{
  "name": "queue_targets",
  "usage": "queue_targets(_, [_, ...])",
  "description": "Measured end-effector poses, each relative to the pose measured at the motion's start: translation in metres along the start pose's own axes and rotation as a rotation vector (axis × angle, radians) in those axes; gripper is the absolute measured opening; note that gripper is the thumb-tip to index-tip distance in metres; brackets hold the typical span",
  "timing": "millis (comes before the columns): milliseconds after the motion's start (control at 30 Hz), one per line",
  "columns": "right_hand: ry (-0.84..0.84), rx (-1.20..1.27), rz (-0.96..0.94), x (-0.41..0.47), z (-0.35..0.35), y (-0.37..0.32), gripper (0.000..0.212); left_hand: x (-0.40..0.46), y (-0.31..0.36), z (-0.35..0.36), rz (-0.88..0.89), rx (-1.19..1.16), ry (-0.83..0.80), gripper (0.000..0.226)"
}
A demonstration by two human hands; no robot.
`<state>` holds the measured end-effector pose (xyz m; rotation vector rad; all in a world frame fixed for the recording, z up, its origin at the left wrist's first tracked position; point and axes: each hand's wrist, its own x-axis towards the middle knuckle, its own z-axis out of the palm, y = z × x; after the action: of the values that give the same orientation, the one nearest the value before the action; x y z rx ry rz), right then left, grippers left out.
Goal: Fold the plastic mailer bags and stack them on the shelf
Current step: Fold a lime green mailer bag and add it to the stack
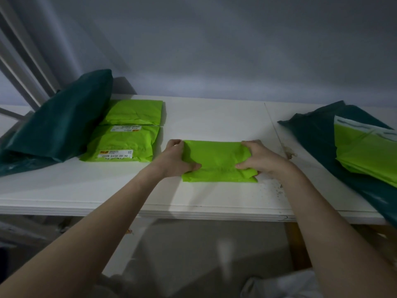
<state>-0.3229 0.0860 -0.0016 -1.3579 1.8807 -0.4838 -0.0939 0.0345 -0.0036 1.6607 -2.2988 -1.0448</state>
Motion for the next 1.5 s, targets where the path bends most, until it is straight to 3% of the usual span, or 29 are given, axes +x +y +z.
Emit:
queue_targets(133, [0.05,-0.048,0.074,-0.008,-0.006,-0.005,0.062,-0.006,0.004,-0.003,-0.008,0.032,0.046,0.095])
queue_targets(233, [0.41,-0.161,-0.037,-0.015,-0.007,-0.016,0.054,-0.011,0.011,-0.006,0.119,-0.006,0.23,0.078])
queue_targets(300, [0.514,-0.246,-0.149,-0.018,0.002,-0.024,0.044,-0.014,0.016,-0.003,0.225,0.065,0.344,0.071])
queue_targets(467, [0.412,-0.568,-0.378,-0.018,0.042,-0.032,0.048,-0.011,0.017,0.028,0.352,0.374,0.321,0.066])
queue_targets(567, [0.318,-0.717,-0.35,-0.014,0.063,-0.032,0.051,-0.004,0.011,0.042,0.337,0.477,0.221,0.07])
queue_targets(700, [0.309,-0.731,-0.297,-0.011,0.07,-0.034,0.052,0.0,0.006,0.045,0.329,0.506,0.227,0.087])
queue_targets(900, [0.297,-0.681,-0.253,-0.007,0.068,-0.038,0.036,-0.002,0.012,0.044,0.286,0.4,0.245,0.067])
queue_targets(1167, [0.269,-0.589,-0.157,-0.008,0.062,-0.028,0.05,-0.002,0.004,0.046,0.237,0.421,0.278,0.071])
queue_targets(1333, [0.235,-0.582,-0.084,-0.006,0.051,-0.016,0.074,-0.002,0.003,0.048,0.162,0.342,0.234,0.073])
queue_targets(1500, [0.225,-0.584,-0.092,-0.004,0.052,-0.014,0.076,0.001,0.004,0.044,0.174,0.347,0.201,0.079])
